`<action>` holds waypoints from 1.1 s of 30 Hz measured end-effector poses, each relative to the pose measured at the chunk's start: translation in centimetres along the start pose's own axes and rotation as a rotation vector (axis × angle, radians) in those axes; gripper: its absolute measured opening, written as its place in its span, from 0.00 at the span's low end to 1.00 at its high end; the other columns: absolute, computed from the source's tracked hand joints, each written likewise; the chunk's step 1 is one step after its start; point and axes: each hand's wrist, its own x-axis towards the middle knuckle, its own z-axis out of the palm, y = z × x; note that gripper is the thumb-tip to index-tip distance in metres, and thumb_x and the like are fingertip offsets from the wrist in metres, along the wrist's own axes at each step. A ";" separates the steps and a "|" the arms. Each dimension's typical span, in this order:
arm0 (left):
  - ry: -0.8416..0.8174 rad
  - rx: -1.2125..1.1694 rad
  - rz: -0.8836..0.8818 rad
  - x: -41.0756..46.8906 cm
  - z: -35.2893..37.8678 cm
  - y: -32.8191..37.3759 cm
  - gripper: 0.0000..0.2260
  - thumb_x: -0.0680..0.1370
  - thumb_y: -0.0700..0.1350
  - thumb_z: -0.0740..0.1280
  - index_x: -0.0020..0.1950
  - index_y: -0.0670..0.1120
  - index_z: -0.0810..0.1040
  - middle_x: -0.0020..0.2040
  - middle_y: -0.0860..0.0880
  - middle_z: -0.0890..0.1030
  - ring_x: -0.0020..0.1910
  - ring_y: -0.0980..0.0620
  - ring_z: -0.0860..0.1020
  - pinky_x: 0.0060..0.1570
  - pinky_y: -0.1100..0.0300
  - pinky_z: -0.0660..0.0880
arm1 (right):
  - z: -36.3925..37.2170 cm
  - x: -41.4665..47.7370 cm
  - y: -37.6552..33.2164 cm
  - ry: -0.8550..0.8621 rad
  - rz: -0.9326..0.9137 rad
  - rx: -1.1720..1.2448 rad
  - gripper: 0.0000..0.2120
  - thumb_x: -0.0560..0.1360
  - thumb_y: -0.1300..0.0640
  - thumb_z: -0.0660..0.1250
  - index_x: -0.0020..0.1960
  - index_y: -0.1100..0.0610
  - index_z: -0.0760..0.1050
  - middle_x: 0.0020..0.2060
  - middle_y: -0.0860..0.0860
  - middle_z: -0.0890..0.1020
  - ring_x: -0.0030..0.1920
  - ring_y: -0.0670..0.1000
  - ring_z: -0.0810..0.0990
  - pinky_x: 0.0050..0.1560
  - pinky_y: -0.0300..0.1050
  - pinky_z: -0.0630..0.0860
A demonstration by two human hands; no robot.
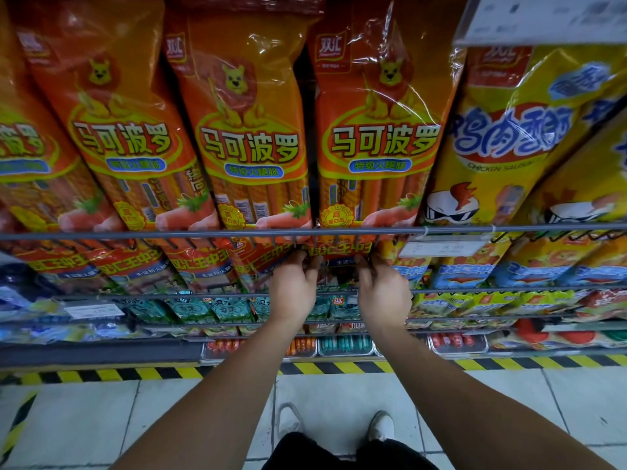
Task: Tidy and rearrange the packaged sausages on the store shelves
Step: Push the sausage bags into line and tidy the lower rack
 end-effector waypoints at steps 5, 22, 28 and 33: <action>0.007 -0.025 -0.003 -0.1 0.1 0.1 0.16 0.83 0.50 0.62 0.66 0.42 0.76 0.51 0.42 0.84 0.46 0.41 0.80 0.37 0.58 0.66 | 0.1 -0.1 0.2 0.005 0.014 0.013 0.16 0.81 0.46 0.61 0.53 0.55 0.82 0.34 0.56 0.82 0.31 0.58 0.75 0.27 0.41 0.58; -0.127 -0.021 -0.042 1.0 1.0 -2.1 0.18 0.82 0.54 0.61 0.60 0.42 0.80 0.53 0.41 0.82 0.51 0.40 0.79 0.42 0.58 0.66 | -0.1 0.8 1.6 -0.138 0.054 -0.091 0.17 0.79 0.39 0.61 0.48 0.50 0.79 0.33 0.50 0.81 0.34 0.55 0.79 0.29 0.43 0.70; -0.158 -0.005 -0.124 1.0 0.9 -1.9 0.21 0.81 0.58 0.61 0.59 0.43 0.81 0.52 0.42 0.83 0.49 0.41 0.79 0.43 0.56 0.71 | -0.3 1.3 2.0 -0.157 0.134 -0.062 0.25 0.76 0.34 0.62 0.33 0.53 0.79 0.29 0.49 0.81 0.30 0.53 0.79 0.31 0.46 0.75; -0.058 -0.039 -0.135 -0.2 -0.2 -1.6 0.16 0.79 0.57 0.67 0.49 0.44 0.82 0.39 0.49 0.82 0.38 0.47 0.79 0.38 0.56 0.74 | -0.3 0.7 1.4 -0.168 0.105 -0.128 0.27 0.79 0.37 0.60 0.31 0.55 0.76 0.26 0.51 0.78 0.27 0.54 0.77 0.26 0.39 0.64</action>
